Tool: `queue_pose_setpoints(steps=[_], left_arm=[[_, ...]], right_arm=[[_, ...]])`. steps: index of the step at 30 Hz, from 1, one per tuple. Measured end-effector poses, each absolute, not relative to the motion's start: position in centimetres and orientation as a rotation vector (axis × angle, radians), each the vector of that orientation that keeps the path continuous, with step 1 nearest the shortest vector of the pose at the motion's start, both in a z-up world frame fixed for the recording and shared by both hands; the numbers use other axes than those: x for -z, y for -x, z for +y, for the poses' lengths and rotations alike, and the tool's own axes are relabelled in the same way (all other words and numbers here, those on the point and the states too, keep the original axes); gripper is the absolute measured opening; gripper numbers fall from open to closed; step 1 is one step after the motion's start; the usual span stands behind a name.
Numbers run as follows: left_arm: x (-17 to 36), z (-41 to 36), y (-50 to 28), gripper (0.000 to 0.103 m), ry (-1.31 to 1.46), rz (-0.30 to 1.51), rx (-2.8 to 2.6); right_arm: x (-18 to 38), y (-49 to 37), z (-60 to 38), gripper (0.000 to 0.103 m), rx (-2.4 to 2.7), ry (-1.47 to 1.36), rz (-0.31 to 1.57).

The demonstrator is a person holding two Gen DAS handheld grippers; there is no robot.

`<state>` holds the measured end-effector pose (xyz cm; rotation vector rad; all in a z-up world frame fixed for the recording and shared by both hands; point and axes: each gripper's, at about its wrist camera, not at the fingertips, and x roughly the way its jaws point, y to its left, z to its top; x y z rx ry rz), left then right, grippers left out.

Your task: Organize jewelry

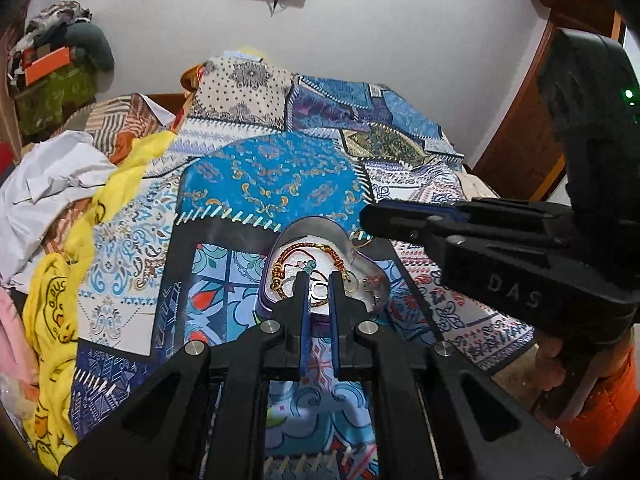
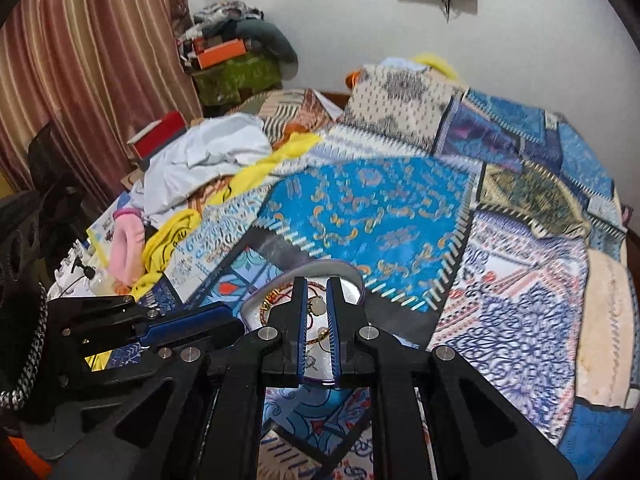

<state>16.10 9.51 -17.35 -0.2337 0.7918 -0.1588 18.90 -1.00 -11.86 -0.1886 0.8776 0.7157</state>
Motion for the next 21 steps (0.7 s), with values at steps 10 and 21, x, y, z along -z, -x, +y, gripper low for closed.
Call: queue_pose_setpoints(steps=[10,21], left_arm=[[18.8,9.3,-17.9,0.007,0.233,0.824,0.192],[17.2,9.3,-16.8,0.014,0.220,0.802,0.158]], right_arm=[[13.3,-20.4,-0.2,0.008,-0.738,0.156,0.966],[12.0,-20.0,-1.0,0.016,-0.738,0.135,0.967]])
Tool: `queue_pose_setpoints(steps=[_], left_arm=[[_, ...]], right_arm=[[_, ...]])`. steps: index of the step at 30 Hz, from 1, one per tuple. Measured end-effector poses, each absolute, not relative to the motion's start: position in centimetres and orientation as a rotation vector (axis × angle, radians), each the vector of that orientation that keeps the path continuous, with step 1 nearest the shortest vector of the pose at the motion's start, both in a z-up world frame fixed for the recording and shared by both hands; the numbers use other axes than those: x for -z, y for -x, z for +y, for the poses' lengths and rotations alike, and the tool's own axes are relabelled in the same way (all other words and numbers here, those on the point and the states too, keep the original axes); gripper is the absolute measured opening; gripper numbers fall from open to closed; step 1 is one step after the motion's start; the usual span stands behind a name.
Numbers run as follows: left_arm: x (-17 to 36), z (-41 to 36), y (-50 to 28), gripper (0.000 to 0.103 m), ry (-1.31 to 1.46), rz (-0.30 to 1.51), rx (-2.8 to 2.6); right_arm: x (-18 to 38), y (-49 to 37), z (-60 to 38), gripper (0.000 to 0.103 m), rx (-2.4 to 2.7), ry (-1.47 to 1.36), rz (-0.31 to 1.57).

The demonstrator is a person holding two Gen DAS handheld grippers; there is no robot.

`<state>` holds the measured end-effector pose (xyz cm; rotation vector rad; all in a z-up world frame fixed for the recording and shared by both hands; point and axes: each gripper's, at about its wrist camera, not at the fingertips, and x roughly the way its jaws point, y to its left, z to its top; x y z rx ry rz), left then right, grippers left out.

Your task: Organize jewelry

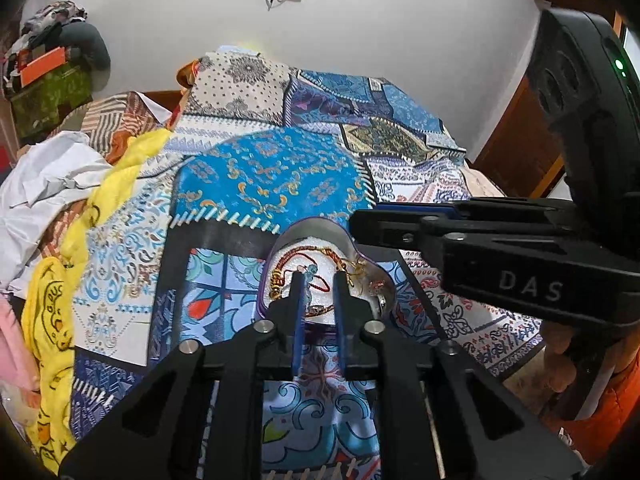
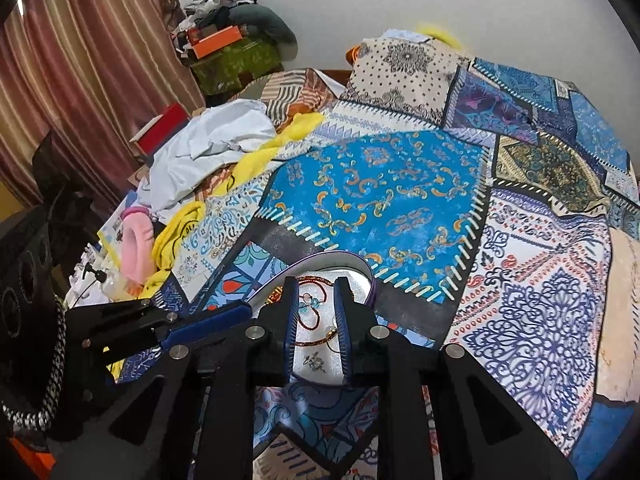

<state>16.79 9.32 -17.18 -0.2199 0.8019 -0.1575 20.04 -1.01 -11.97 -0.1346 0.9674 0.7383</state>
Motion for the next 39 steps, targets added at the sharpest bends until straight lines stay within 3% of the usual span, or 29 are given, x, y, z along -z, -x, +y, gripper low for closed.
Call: queue_pose_setpoints(steps=[13,16,19,21,23,26,28,31,34,39], left_arm=[[7.6,7.9,-11.2,0.015,0.148,0.575,0.087],[4.3,7.3,-8.9,0.019,0.130,0.477,0.065],[0.9,6.4,-5.6,0.031,0.096,0.346,0.034],[-0.6,6.0,-3.7,0.037,0.077,0.277,0.015],[-2.2,5.3,-1.5,0.047,0.054,0.202,-0.012],[-3.8,4.6,1.4,0.062,0.029,0.113,-0.059],[-4.4,4.4,2.8,0.073,0.025,0.076,-0.075],[-4.9,4.3,4.3,0.099,0.038,0.047,-0.094],[-5.2,4.4,5.1,0.102,0.040,0.035,-0.116],[-5.1,4.5,5.5,0.102,0.046,0.044,-0.115]], right_arm=[[3.3,-14.5,-5.2,0.016,-0.684,0.105,0.703],[0.1,-11.9,-6.8,0.016,-0.655,0.091,0.577],[-3.0,-8.9,-8.7,0.017,-0.634,0.060,0.449],[-4.5,-7.0,-9.8,0.029,-0.610,0.047,0.369],[-5.8,-5.1,-10.9,0.057,-0.575,0.022,0.289],[-6.9,-2.7,-12.2,0.078,-0.523,-0.009,0.195],[-7.2,-1.6,-12.8,0.086,-0.490,-0.019,0.159],[-7.2,-0.5,-12.8,0.092,-0.451,-0.014,0.135],[-6.8,-0.1,-12.3,0.101,-0.419,0.010,0.126],[-6.9,0.4,-11.9,0.102,-0.407,0.022,0.120]])
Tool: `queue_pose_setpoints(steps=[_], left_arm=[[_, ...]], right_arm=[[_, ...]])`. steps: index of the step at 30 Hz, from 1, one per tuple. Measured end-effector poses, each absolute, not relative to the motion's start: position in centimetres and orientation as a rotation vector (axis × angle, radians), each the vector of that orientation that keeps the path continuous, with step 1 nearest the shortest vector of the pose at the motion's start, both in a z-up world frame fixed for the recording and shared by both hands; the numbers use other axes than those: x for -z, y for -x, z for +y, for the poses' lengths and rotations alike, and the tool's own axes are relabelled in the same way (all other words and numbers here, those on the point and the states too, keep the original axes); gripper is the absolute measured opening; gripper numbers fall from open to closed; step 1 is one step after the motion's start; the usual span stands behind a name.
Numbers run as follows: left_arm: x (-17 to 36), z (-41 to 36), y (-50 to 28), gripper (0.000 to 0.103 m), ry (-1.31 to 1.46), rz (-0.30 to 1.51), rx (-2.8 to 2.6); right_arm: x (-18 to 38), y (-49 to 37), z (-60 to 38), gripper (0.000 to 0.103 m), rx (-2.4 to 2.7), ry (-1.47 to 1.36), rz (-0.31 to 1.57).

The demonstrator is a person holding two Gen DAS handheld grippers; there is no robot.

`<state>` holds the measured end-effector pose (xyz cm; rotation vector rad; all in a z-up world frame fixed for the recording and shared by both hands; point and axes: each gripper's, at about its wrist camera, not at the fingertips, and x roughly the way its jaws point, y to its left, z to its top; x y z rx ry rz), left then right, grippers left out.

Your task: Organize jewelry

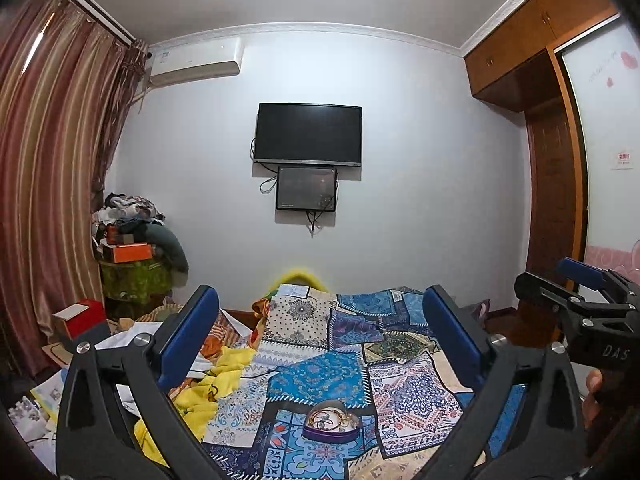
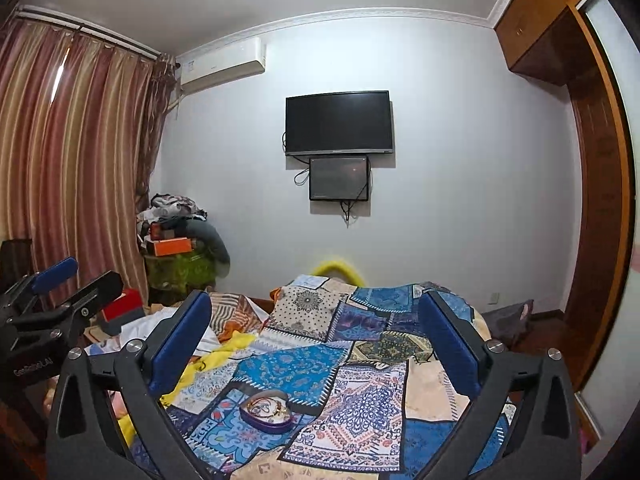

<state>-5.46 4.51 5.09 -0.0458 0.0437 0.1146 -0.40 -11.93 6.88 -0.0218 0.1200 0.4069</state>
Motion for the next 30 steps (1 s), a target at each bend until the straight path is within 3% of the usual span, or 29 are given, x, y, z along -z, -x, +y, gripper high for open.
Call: queue_pose_setpoints(steps=[30], left_arm=[[-4.2,4.2,5.1,0.103,0.060,0.086,-0.107]], right_arm=[[-6.4,2.3,-12.7,0.102,-0.427,0.044,0.125]])
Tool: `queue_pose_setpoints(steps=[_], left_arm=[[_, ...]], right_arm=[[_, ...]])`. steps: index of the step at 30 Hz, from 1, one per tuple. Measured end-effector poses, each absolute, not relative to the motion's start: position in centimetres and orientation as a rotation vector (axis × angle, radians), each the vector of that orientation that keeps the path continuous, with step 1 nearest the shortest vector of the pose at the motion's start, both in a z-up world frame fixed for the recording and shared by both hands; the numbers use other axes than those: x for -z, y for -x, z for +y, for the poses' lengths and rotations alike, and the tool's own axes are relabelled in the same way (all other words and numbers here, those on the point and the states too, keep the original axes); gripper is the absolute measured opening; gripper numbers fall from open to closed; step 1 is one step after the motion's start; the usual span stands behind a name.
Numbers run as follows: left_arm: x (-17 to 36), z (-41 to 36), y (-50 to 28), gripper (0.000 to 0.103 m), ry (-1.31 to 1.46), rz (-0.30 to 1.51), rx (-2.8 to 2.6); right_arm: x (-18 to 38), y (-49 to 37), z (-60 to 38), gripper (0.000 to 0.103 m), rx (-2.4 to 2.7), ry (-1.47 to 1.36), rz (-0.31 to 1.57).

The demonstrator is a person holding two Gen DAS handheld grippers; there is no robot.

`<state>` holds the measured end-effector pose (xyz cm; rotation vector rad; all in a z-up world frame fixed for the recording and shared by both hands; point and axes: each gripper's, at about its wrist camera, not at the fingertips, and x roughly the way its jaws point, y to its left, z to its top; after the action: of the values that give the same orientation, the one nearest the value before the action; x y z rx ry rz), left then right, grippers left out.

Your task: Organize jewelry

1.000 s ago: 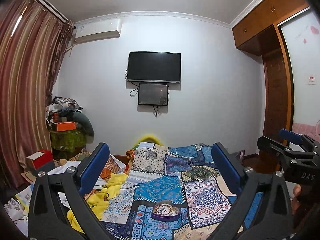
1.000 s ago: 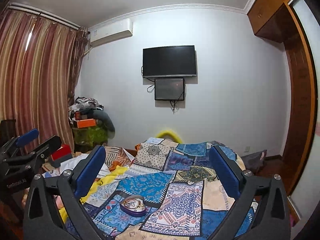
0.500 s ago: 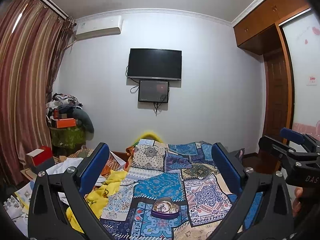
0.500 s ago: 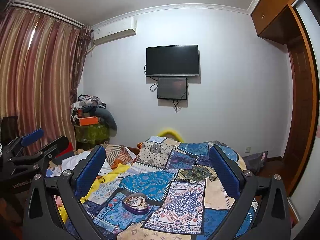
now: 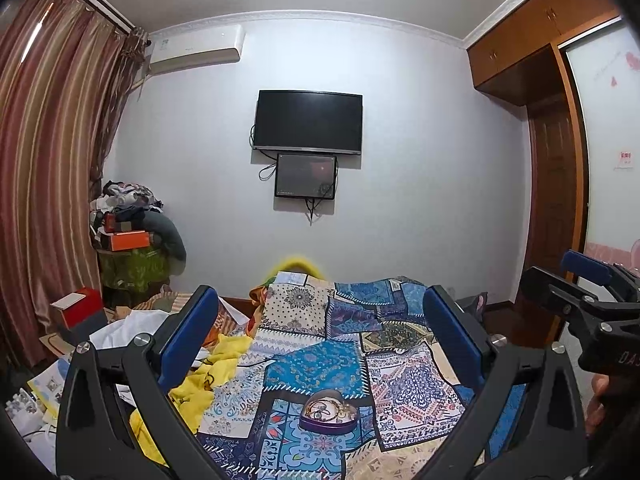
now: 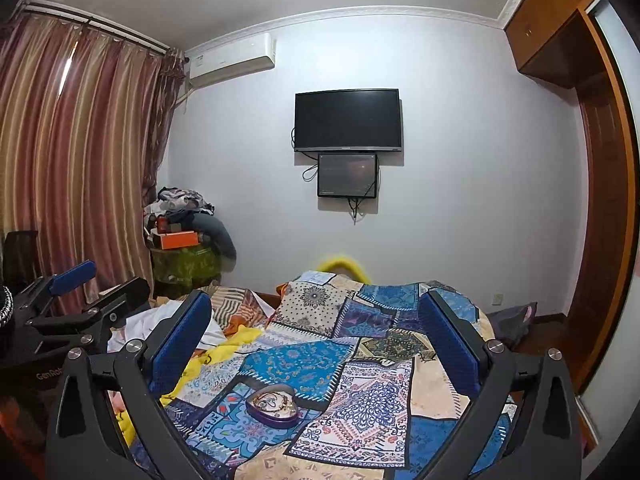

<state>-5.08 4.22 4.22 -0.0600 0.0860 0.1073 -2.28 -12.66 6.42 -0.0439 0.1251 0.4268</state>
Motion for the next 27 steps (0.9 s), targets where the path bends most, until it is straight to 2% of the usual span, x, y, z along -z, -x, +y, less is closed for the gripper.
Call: queue_pose_setpoints(steps=[27], left_arm=[[-4.00,4.35,4.62,0.103,0.069,0.106,-0.077]], right_arm=[[-6.73,2.13,-13.02,0.103,-0.429,0.040,0.139]])
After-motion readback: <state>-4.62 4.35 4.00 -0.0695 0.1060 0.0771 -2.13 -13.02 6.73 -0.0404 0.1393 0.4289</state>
